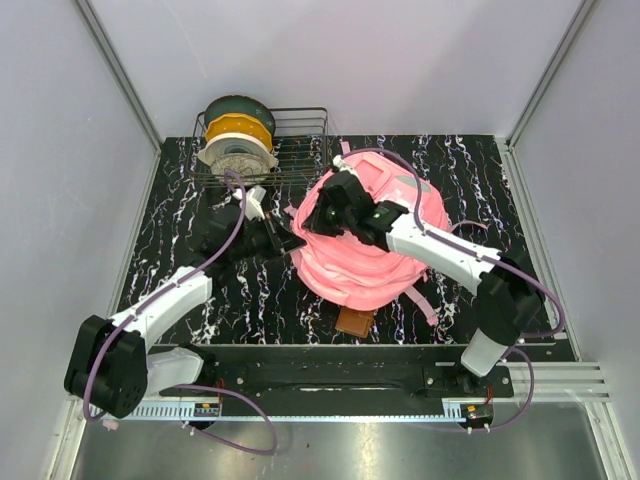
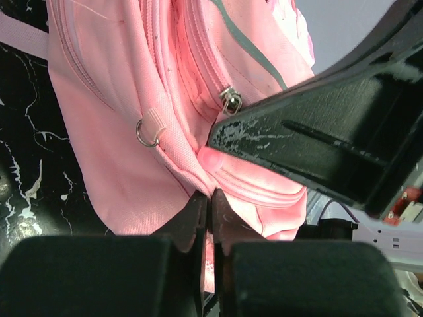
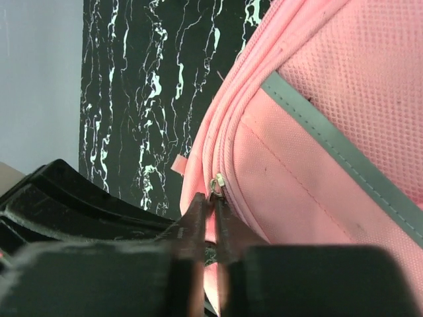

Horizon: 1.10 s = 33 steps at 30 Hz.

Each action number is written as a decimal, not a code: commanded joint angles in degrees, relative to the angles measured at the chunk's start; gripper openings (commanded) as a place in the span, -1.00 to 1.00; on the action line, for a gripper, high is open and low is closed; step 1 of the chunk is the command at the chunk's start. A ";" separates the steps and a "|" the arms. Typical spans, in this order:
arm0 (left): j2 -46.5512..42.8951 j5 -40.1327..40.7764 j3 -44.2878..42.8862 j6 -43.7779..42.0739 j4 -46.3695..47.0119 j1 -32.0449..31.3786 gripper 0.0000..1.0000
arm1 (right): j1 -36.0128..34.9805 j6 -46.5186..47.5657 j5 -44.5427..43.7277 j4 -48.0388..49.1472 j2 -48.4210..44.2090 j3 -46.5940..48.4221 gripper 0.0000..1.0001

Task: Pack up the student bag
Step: Unzip the student bag at the center of the board.

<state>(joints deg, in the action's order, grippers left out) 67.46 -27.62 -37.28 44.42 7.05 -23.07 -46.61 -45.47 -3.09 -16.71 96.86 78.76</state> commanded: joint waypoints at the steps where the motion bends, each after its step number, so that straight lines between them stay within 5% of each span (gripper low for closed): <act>1: -2.51 -3.67 -0.60 3.48 11.15 -3.30 -0.80 | 4.86 4.68 0.36 2.13 -1.31 3.59 -0.60; 2: -2.42 -3.24 -0.60 3.48 10.97 -3.30 -0.67 | 4.86 7.56 0.02 1.68 -2.71 2.03 -0.14; 4: -2.25 -2.53 -1.04 2.34 9.40 -3.30 -0.52 | 4.86 9.25 0.11 0.98 -8.07 -0.35 0.07; 5: -2.16 -2.27 -1.30 1.90 8.78 -3.30 -0.17 | 4.86 10.39 1.24 -0.15 -10.18 -2.89 0.20; 8: -1.81 -1.13 -2.53 -0.30 6.14 -3.21 0.24 | 4.86 8.84 1.78 -3.83 -18.79 -8.59 0.27; 10: -1.54 -0.43 -4.03 -2.49 3.34 -3.21 0.34 | 4.86 6.03 0.20 -5.43 -25.73 -12.30 0.34; 14: -1.10 0.63 -7.01 -6.62 -0.98 -3.30 0.41 | 5.12 -7.56 -10.57 -12.18 -36.99 -24.23 0.34; 19: -2.51 0.99 -10.00 -11.63 -2.82 -3.30 0.74 | 8.63 -20.26 -16.06 -13.97 -49.39 -35.51 0.26; 22: -2.86 1.34 -11.85 -14.45 -3.88 -3.30 0.98 | 13.97 -20.62 -14.23 -13.96 -50.89 -36.93 0.18; 26: -3.21 0.99 -13.26 -16.47 -4.33 -3.21 0.98 | 20.06 -16.68 -3.36 -13.36 -46.07 -35.43 0.13; 33: -3.74 -0.24 -12.47 -16.39 -4.41 -3.39 0.98 | 20.42 -15.17 0.89 -5.62 -44.65 -36.22 0.07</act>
<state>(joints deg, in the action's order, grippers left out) 65.19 -26.96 -48.40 29.54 1.83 -26.24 -26.35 -61.56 -6.15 -28.77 52.58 41.54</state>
